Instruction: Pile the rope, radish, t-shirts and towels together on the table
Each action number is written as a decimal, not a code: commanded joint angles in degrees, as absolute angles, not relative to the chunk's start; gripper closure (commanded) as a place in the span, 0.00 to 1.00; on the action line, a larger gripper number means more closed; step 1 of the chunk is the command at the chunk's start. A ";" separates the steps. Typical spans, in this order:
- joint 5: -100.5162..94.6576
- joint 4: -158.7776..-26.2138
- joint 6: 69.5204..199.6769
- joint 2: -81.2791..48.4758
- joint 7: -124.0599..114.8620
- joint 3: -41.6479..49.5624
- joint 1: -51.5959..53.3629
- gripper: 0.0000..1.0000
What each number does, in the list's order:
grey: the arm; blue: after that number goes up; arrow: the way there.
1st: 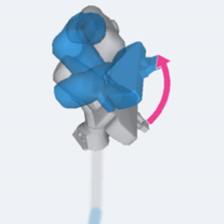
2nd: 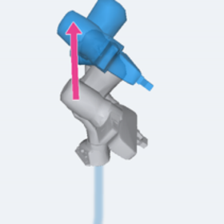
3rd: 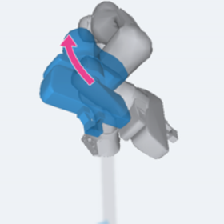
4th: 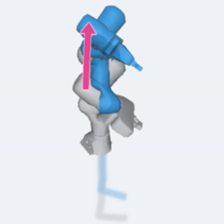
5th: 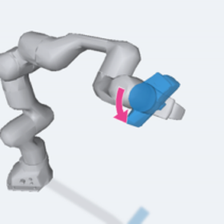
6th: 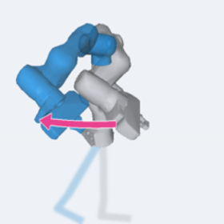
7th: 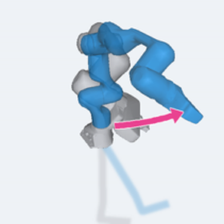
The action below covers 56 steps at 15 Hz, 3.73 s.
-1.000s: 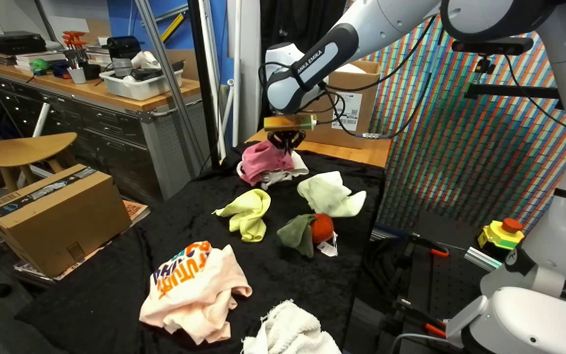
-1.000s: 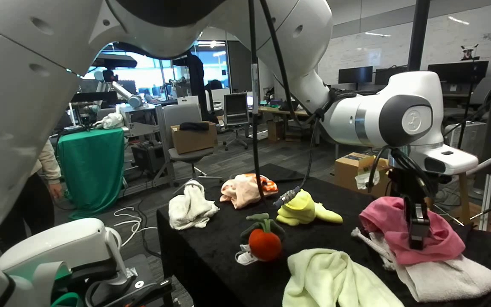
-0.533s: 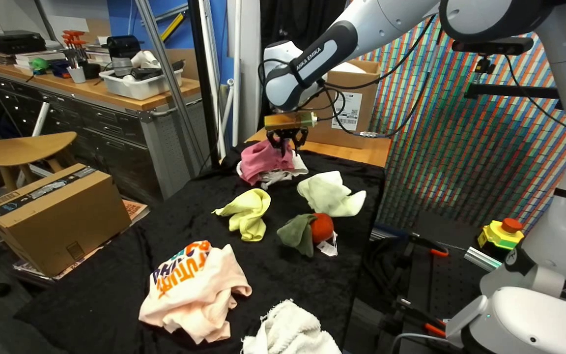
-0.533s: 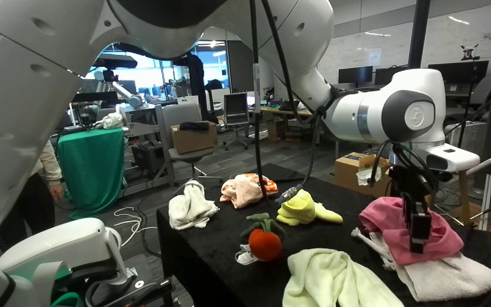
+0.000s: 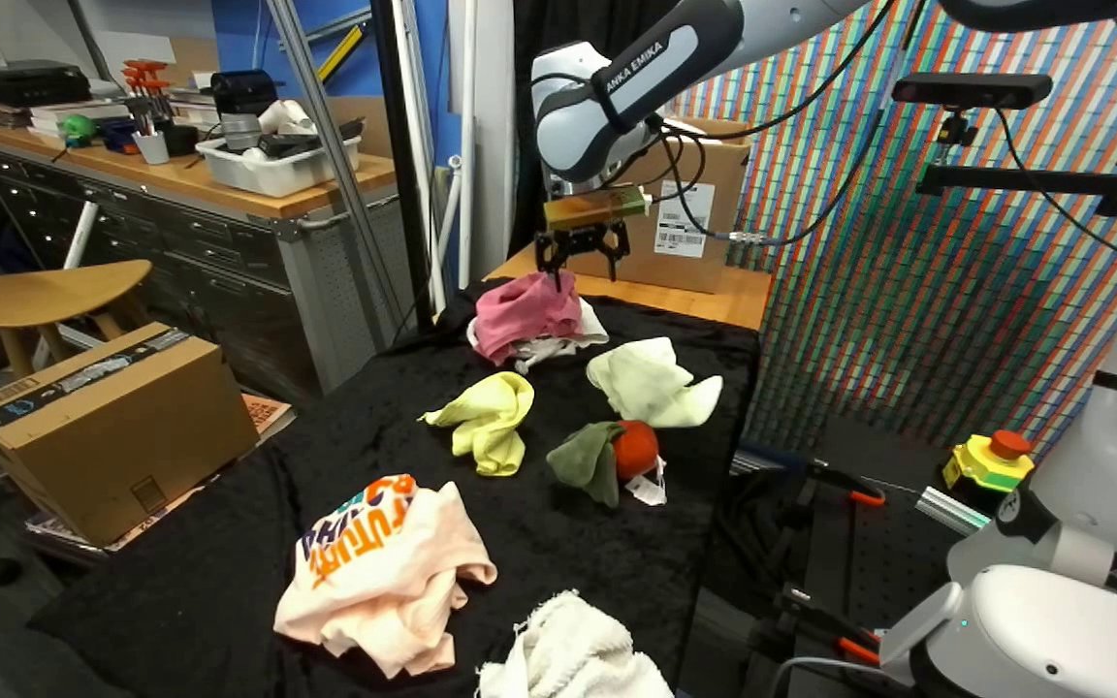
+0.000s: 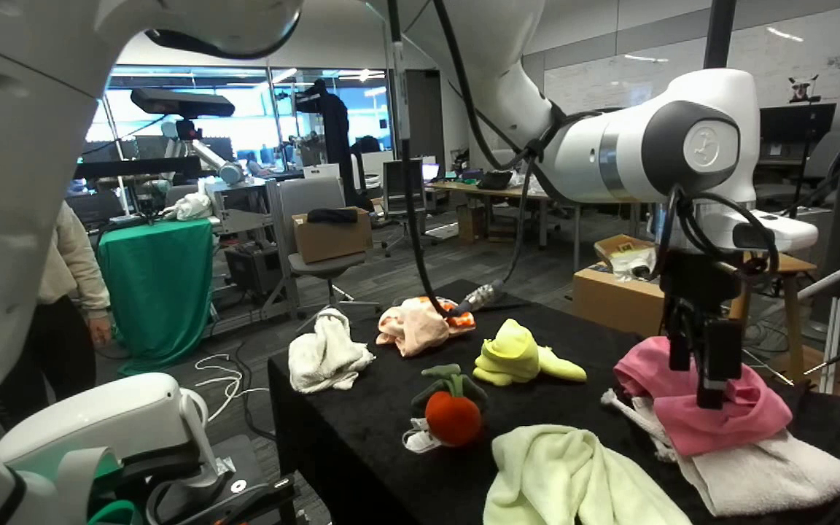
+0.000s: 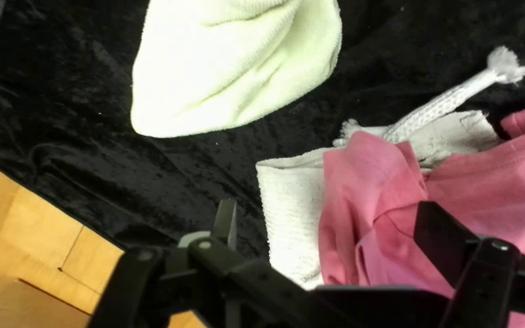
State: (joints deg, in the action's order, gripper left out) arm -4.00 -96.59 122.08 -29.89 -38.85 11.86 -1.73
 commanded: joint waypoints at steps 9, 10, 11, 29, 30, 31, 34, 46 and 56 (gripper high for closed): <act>-6.61 -107.50 118.22 -22.83 -18.32 5.52 1.15 0.00; -6.52 -108.28 117.59 -22.36 -17.23 5.14 1.29 0.00; -6.28 -109.01 117.05 -22.68 -16.90 4.88 1.41 0.00; -1.89 -114.33 117.46 -26.45 -19.39 5.89 -0.84 0.00; -1.90 -114.08 117.82 -26.92 -19.46 5.98 -0.97 0.00; -1.72 -114.02 117.83 -27.08 -19.08 6.01 -1.25 0.00; -1.19 -113.21 118.16 -28.64 -18.92 6.17 -1.71 0.00; -1.62 -117.00 125.52 -23.67 -20.50 7.51 -1.46 0.94; -0.86 -120.42 141.13 -15.71 -28.18 9.28 -1.32 0.93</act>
